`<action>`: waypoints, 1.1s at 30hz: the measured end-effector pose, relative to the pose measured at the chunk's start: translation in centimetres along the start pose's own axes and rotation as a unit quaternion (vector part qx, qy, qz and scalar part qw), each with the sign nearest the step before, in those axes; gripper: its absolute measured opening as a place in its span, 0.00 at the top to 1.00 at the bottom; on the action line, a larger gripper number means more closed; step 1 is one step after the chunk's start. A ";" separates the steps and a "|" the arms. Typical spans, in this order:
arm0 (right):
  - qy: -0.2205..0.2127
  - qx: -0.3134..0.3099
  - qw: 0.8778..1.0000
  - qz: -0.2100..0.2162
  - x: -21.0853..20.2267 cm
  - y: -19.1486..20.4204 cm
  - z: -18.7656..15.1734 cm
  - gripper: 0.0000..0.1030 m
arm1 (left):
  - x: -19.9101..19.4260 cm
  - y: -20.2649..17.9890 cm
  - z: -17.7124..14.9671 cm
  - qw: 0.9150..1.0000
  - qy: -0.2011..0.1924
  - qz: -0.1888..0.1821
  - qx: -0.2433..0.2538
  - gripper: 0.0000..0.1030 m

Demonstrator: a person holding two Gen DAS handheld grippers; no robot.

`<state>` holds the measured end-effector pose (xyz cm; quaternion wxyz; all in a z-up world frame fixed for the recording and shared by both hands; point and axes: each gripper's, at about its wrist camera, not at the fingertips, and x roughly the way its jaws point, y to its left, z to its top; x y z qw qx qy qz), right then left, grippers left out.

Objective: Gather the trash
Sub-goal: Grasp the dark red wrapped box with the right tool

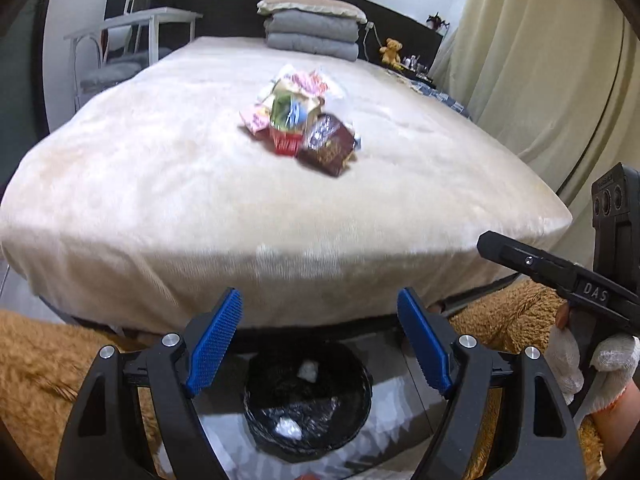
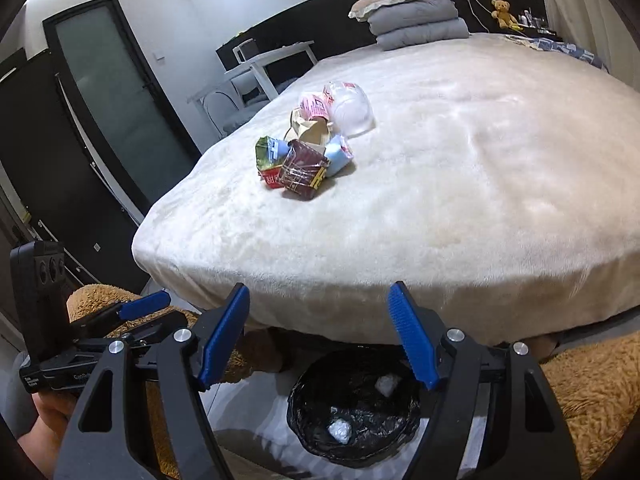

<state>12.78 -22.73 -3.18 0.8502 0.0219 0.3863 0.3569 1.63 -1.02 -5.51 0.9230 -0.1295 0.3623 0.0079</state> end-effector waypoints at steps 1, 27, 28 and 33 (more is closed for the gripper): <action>-0.003 -0.009 1.000 0.000 0.0 0.2 0.5 0.30 | -0.1 0.1 0.4 1.000 -0.003 0.000 0.001 0.24; 0.027 -0.303 0.952 -0.036 12.1 5.0 7.1 0.12 | 1.3 6.9 10.5 0.999 -0.031 0.032 0.028 0.19; 0.027 -0.308 0.950 -0.039 12.6 5.1 7.2 0.11 | 1.4 7.0 10.7 0.999 -0.030 0.032 0.031 0.19; 0.015 -0.327 0.944 -0.043 14.1 5.6 8.2 0.11 | 2.1 7.7 11.8 0.998 -0.031 0.038 0.035 0.18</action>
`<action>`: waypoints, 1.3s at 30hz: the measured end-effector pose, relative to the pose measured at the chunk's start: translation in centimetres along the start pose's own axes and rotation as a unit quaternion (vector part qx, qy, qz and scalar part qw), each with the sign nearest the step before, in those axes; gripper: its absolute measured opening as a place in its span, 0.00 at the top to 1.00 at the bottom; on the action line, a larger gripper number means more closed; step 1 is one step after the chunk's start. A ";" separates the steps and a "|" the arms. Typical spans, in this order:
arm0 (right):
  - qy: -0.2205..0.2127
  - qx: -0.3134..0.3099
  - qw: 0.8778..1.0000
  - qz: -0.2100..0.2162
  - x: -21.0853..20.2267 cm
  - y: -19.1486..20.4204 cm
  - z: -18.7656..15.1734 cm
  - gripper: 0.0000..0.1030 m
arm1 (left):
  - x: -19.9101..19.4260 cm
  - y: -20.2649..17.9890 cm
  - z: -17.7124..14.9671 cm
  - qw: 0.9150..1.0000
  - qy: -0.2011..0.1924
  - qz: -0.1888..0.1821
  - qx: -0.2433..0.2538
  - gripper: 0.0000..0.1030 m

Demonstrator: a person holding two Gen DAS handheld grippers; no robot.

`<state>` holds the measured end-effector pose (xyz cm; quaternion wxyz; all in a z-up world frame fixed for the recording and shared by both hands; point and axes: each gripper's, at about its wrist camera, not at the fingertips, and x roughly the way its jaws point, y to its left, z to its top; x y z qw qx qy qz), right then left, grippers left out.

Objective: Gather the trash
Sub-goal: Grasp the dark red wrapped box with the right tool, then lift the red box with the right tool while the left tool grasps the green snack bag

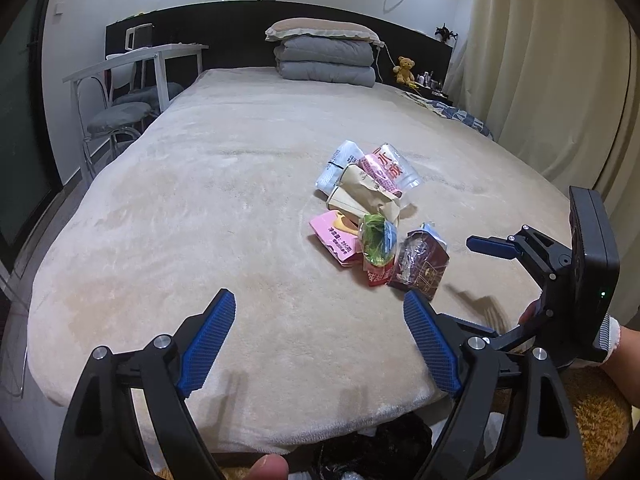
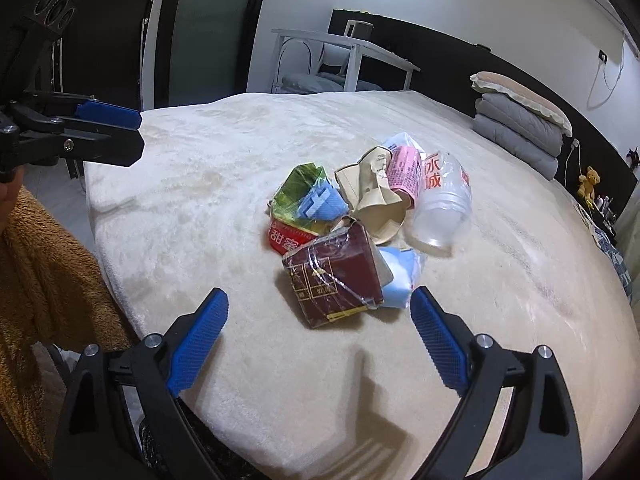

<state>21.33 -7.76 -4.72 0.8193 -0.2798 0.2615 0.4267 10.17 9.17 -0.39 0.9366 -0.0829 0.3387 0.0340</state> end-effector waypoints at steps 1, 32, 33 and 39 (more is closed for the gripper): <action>-0.002 -0.003 1.000 0.000 0.2 0.0 0.2 0.11 | 0.2 0.1 0.2 1.000 -0.001 0.001 0.002 0.18; -0.058 0.018 0.997 -0.053 -1.2 -2.2 0.9 0.38 | 3.4 0.4 2.1 1.000 0.002 0.030 0.003 0.06; -0.058 0.027 0.996 -0.056 -1.5 -2.6 0.8 0.38 | 3.5 0.1 2.2 1.000 0.003 0.028 0.008 0.06; -0.043 0.094 0.992 -0.065 -3.5 -5.3 -0.1 0.38 | 5.3 -2.1 2.6 0.999 0.019 0.020 0.027 0.06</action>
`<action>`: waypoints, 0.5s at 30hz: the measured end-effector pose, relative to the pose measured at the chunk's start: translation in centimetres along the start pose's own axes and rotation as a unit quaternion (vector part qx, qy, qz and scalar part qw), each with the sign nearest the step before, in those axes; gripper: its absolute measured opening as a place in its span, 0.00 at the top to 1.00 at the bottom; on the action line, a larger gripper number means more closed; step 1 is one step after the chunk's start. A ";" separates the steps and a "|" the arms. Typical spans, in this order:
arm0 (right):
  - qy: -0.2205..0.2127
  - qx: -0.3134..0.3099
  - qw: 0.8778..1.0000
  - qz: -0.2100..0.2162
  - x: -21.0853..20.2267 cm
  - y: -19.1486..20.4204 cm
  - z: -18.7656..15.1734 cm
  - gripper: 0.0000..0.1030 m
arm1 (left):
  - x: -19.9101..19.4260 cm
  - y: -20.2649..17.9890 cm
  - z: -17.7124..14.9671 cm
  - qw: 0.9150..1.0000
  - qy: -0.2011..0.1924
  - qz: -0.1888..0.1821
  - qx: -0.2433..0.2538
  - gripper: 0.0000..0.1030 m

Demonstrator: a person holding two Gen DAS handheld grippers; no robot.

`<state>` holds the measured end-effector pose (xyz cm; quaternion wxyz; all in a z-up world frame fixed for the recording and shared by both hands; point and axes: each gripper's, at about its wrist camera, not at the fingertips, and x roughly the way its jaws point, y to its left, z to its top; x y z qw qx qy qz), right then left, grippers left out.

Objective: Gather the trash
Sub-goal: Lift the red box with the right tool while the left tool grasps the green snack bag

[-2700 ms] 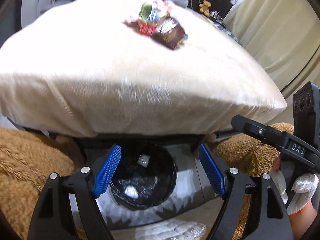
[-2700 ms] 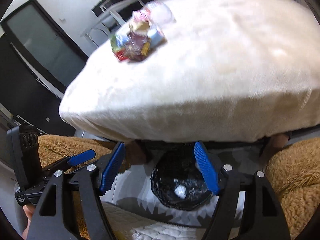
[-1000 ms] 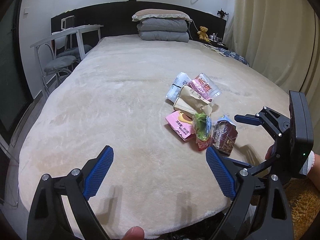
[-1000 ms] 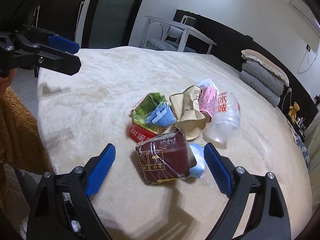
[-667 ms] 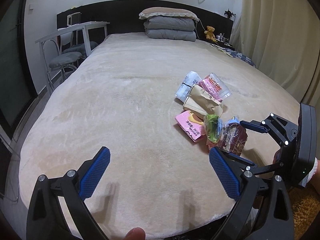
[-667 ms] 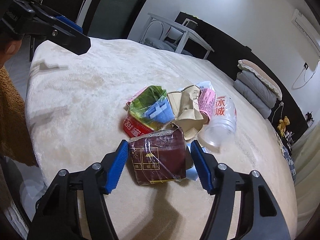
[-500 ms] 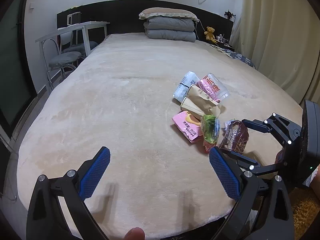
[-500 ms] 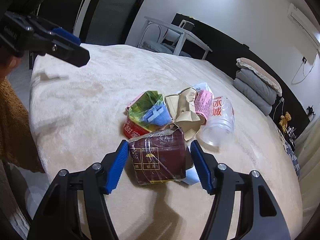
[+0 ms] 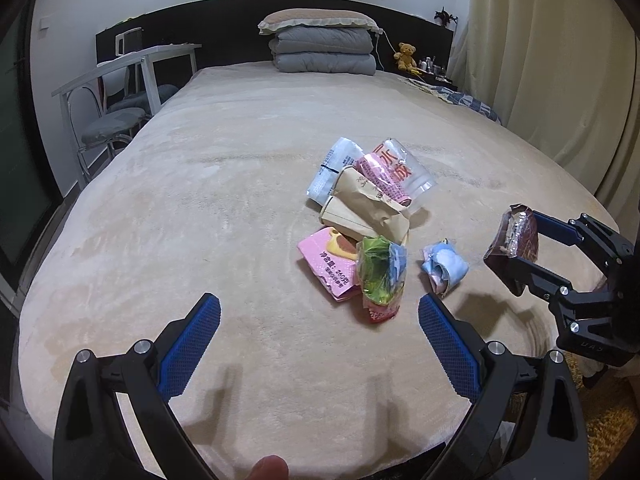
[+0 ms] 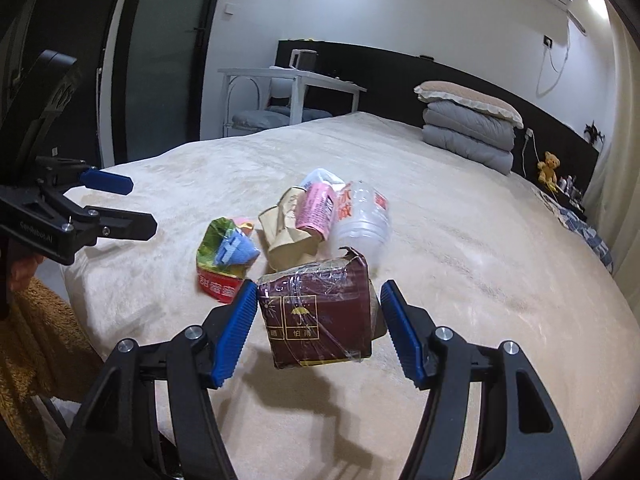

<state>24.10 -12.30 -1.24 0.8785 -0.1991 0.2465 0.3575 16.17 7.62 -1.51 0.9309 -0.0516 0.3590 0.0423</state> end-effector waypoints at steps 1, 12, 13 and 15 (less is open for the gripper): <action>0.004 0.008 1.000 0.001 -0.3 -0.3 -0.2 0.38 | 0.3 -0.3 0.1 1.000 0.001 -0.001 0.001 0.06; 0.038 0.099 0.994 0.037 -2.0 -4.1 -2.2 0.38 | 4.4 -3.7 1.3 0.999 0.046 -0.006 0.025 0.08; 0.041 0.104 0.993 0.040 -2.0 -4.3 -2.2 0.38 | 4.7 -4.0 1.4 0.998 0.048 -0.004 0.029 0.09; 0.047 0.118 0.991 0.045 -2.0 -4.8 -2.4 0.38 | 5.5 -4.4 1.6 0.998 0.055 0.000 0.035 0.13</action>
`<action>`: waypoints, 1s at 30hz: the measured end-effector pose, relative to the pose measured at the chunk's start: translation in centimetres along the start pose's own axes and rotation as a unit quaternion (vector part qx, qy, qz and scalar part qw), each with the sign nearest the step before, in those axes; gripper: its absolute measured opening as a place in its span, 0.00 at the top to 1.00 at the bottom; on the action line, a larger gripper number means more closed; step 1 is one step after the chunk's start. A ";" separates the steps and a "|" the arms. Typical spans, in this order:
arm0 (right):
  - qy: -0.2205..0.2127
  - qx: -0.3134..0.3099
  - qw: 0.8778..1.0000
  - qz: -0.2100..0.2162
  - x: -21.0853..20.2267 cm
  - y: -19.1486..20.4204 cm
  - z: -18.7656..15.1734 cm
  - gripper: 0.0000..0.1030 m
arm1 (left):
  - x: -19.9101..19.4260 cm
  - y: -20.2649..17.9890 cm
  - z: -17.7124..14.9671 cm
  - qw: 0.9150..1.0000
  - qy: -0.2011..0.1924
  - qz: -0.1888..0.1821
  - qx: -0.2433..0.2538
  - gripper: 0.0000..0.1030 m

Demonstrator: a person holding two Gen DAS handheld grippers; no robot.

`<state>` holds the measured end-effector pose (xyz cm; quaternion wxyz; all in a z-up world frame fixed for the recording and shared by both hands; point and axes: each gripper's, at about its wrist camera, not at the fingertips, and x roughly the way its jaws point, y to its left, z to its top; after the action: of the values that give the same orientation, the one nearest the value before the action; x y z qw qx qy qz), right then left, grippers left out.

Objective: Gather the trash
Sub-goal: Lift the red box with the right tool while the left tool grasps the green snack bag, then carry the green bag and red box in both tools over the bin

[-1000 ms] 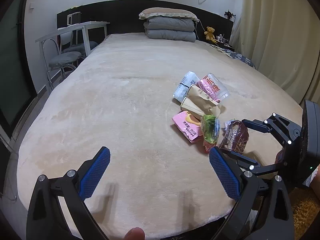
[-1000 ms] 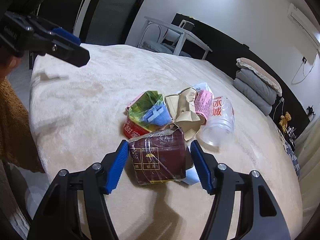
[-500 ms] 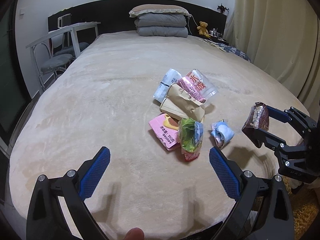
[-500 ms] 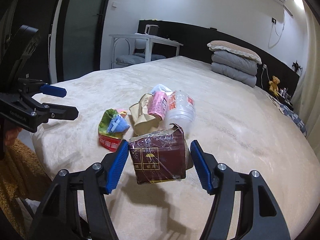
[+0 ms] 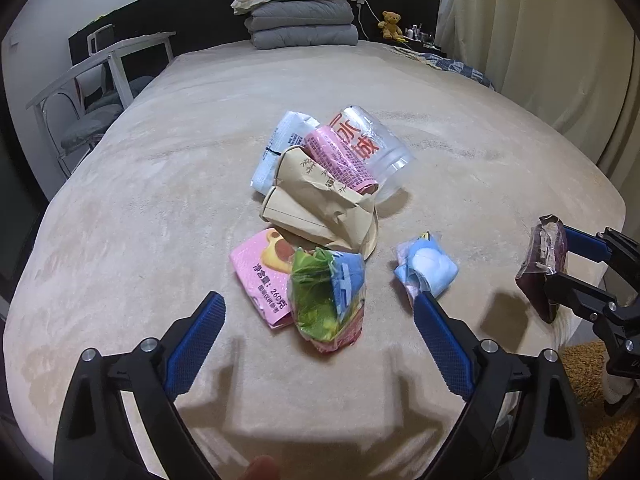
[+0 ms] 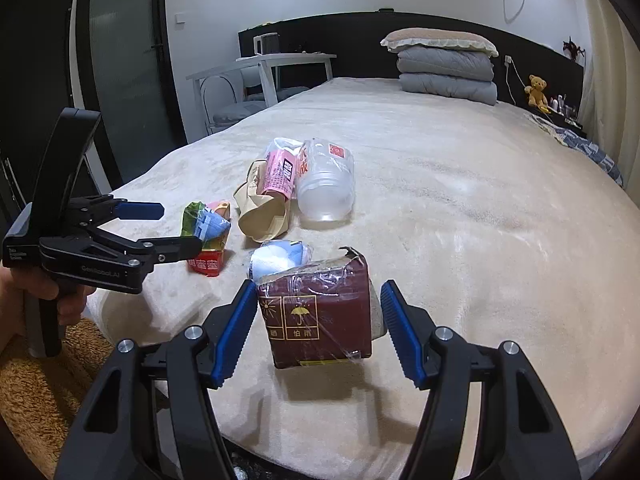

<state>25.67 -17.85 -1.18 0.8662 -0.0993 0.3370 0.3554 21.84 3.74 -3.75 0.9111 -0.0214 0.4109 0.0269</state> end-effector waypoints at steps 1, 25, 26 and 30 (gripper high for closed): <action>0.003 0.006 1.000 0.001 0.0 -0.2 0.0 0.38 | 0.4 -0.1 0.1 1.000 0.005 0.004 0.000 0.16; 0.022 0.042 0.999 -0.009 0.9 -2.4 -0.3 0.38 | 0.1 -1.2 -0.2 1.000 0.000 0.018 0.010 0.63; 0.021 0.042 0.999 -0.008 1.0 -2.3 -0.3 0.38 | -0.1 -1.1 -0.3 1.000 -0.002 0.016 0.008 0.63; 0.019 0.041 0.999 -0.008 1.2 -2.1 -0.1 0.38 | -0.9 -0.8 -0.5 1.000 -0.013 0.006 -0.002 0.63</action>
<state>27.65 -18.77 -2.16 0.8658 -0.0733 0.3672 0.3320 20.95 2.92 -3.44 0.9160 -0.0207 0.3994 0.0331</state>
